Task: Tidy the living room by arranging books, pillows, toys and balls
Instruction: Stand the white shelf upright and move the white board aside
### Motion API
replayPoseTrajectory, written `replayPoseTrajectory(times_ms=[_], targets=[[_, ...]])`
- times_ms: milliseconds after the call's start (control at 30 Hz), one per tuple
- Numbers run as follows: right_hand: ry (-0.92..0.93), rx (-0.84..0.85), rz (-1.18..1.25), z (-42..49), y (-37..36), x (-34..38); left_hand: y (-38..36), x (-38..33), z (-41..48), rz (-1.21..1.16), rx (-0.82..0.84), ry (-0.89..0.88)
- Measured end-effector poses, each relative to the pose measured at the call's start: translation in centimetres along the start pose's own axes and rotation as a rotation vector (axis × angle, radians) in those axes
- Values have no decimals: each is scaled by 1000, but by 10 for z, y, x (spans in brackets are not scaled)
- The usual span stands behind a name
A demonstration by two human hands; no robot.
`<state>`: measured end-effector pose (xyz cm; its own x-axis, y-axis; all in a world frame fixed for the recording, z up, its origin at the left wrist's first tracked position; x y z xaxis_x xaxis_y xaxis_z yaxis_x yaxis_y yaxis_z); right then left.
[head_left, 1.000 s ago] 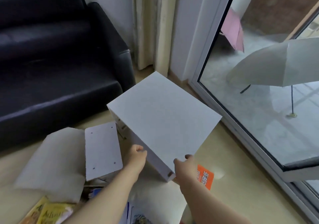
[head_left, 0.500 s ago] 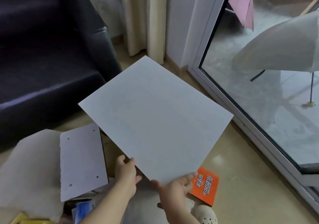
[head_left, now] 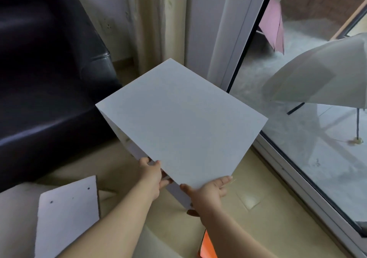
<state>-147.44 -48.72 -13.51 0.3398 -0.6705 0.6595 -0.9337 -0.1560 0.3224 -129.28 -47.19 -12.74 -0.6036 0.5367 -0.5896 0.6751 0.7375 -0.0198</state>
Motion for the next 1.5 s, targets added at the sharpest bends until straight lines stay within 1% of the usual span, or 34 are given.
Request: replayPoseTrajectory(times_ms=[67, 267, 533, 667, 833, 933, 1033, 1100, 1133, 1200, 1233, 1300, 1400, 1500], targets=[[-6, 8, 49, 22, 1, 17, -16, -13, 18, 8, 6, -6], [29, -7, -33, 66, 14, 63, -59, -47, 48, 32, 19, -45], [49, -3, -125, 115, 40, 93, -109, -65, 63, -31, 65, -93], [39, -2, -136, 125, 46, 103, -120, -70, 66, -48, 76, -103], [82, -3, -136, 121, 50, 112, -122, -68, 62, -77, 79, -126], [137, -12, -73, 112, 53, 106, -113, -53, 61, 43, 69, -159], [206, -127, -8, 86, 51, 83, -68, -20, 51, 166, 0, -184], [190, -156, 17, 64, 36, 50, -27, 8, 40, 205, -44, -170], [160, -102, -15, 46, 14, 31, 5, 21, 31, 250, -77, -161], [95, 69, -117, 14, -40, -13, 67, 47, 15, 381, -149, -143], [74, 141, -157, 3, -60, -31, 89, 58, 10, 445, -171, -129], [50, 289, -264, -37, -114, -70, 160, 82, -1, 540, -240, -90], [27, 408, -377, -81, -163, -112, 242, 104, -11, 585, -348, -72], [-7, 456, -487, -107, -199, -144, 316, 118, -10, 638, -467, -63]])
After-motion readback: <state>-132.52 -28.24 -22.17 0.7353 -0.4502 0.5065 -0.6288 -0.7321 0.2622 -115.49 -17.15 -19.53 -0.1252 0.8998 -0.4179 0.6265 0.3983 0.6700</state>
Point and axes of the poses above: each hand's wrist, its own z-axis towards the middle knuckle, its own y-axis out of the back of the hand, x = y × z, the point moved 9 cm from there along z, towards the middle knuckle, and after that the axes turned 4 degrees about y, right-handed, at the moved point
